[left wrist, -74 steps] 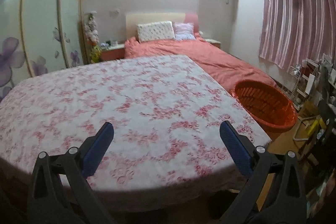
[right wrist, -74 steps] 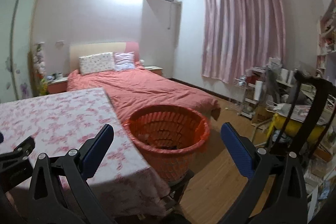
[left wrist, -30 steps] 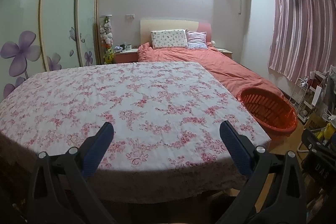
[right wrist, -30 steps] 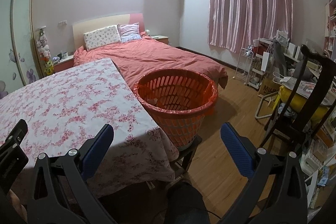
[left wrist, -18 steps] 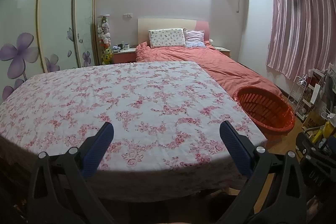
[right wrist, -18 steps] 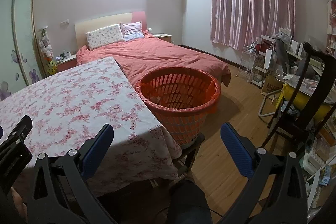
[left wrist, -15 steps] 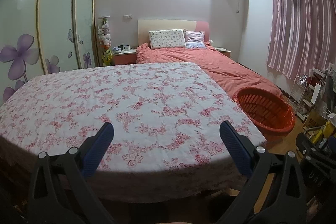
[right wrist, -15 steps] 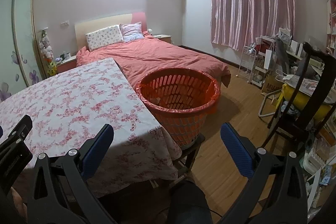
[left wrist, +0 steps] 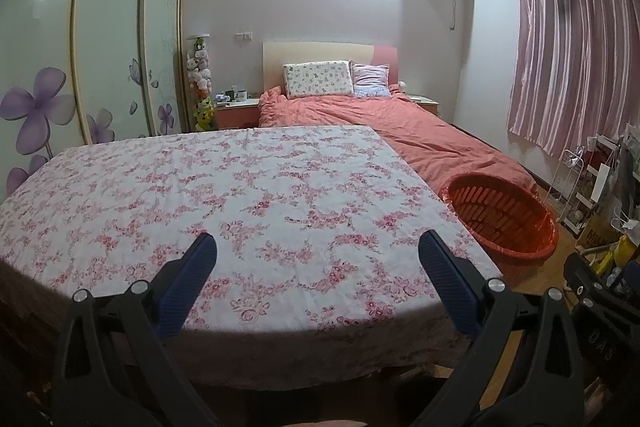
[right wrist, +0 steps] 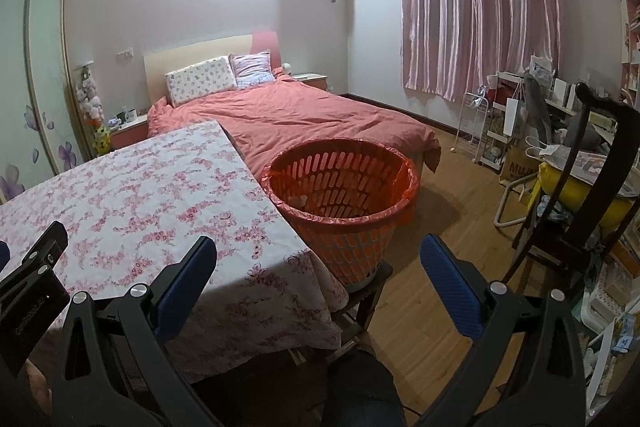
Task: Collect trash
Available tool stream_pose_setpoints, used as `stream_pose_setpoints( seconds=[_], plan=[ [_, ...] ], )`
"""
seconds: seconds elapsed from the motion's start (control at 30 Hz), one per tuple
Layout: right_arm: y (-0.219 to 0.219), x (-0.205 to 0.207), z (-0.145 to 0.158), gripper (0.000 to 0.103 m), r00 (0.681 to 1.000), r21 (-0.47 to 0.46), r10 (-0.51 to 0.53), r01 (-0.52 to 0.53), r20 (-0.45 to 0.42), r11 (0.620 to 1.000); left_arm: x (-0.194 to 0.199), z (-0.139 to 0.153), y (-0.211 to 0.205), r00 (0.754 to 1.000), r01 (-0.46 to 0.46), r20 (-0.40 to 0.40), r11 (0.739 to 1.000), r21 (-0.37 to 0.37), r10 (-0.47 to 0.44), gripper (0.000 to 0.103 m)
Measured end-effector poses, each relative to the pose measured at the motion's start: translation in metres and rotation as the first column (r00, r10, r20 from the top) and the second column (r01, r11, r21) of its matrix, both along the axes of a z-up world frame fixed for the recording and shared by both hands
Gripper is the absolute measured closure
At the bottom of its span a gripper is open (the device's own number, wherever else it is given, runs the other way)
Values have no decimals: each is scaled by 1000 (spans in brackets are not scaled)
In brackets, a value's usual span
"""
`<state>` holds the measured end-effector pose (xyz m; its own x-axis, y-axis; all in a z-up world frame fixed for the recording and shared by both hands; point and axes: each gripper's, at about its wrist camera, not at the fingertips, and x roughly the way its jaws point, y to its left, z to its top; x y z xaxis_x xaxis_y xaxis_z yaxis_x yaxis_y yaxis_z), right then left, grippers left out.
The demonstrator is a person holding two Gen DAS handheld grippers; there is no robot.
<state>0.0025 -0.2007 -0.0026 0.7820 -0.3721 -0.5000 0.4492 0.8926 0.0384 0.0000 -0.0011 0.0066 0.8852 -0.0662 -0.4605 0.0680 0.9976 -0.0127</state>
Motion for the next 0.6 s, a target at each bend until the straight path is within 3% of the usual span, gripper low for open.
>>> stream_pose_setpoints(
  seconds=[0.6],
  plan=[
    [-3, -1, 2, 2, 1000, -1, -7, 7, 11, 1000, 1, 1, -4, 1000, 3, -5, 1000, 8, -3, 4]
  ],
)
